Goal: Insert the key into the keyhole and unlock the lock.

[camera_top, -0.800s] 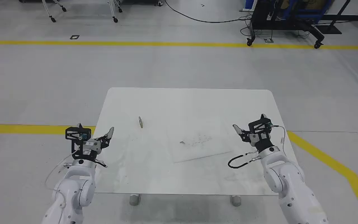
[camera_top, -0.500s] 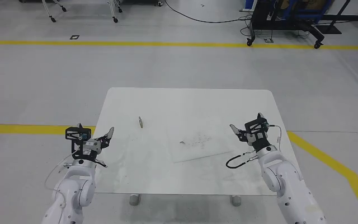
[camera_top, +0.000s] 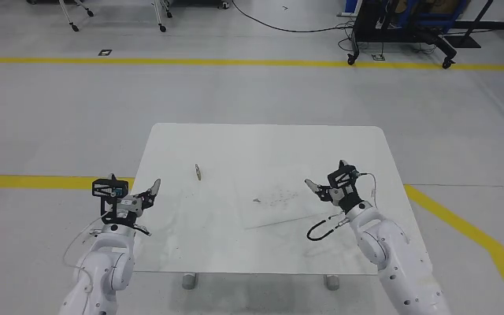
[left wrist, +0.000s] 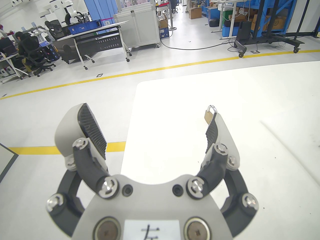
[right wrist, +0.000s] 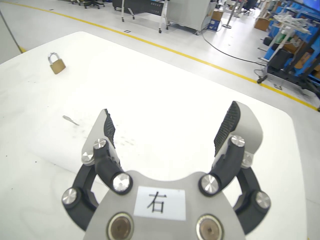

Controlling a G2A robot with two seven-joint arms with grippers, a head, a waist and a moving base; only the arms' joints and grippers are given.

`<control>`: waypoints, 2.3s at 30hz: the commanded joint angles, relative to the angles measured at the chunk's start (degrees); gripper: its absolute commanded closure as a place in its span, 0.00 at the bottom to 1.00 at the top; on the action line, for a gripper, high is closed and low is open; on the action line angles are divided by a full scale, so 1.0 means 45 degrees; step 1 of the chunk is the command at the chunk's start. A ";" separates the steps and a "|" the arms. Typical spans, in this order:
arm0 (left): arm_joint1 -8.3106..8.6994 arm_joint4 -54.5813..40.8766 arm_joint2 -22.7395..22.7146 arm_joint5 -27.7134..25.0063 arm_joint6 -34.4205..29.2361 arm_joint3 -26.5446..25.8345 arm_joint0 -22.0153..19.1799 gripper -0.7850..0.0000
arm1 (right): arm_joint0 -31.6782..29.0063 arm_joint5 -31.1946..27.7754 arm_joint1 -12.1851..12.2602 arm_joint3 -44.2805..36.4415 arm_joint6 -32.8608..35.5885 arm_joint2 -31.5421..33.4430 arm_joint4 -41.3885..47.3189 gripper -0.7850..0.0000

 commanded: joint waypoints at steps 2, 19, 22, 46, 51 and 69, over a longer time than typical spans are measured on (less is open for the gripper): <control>0.0000 0.0000 0.0000 0.0000 0.0000 0.0000 0.0000 0.00 | 0.0810 -0.0720 -0.0123 0.0982 -0.0371 -0.0751 0.0410 0.00; 0.0000 0.0000 0.0000 0.0000 0.0000 0.0000 0.0000 0.00 | 0.3730 -0.5588 -0.0610 0.4831 -0.2307 -0.3382 0.1363 0.00; 0.0000 0.0000 0.0000 0.0000 0.0000 0.0000 0.0000 0.00 | 0.4240 -0.6848 -0.0653 0.5407 -0.2580 -0.3896 0.0802 0.00; 0.0000 0.0000 0.0000 0.0000 0.0000 0.0000 0.0000 0.00 | 0.9560 -0.8908 -0.1949 1.1000 -0.3639 -0.8513 -0.3480 0.39; 0.0000 0.0000 0.0000 0.0000 0.0000 0.0000 0.0000 0.00 | 0.9964 -0.8860 -0.2134 1.1687 -0.4123 -0.8877 -0.3848 0.63; 0.0000 0.0000 0.0000 0.0000 0.0000 0.0000 0.0000 0.00 | 1.0988 -0.8677 -0.2484 1.3027 -0.5637 -0.9564 -0.4711 1.00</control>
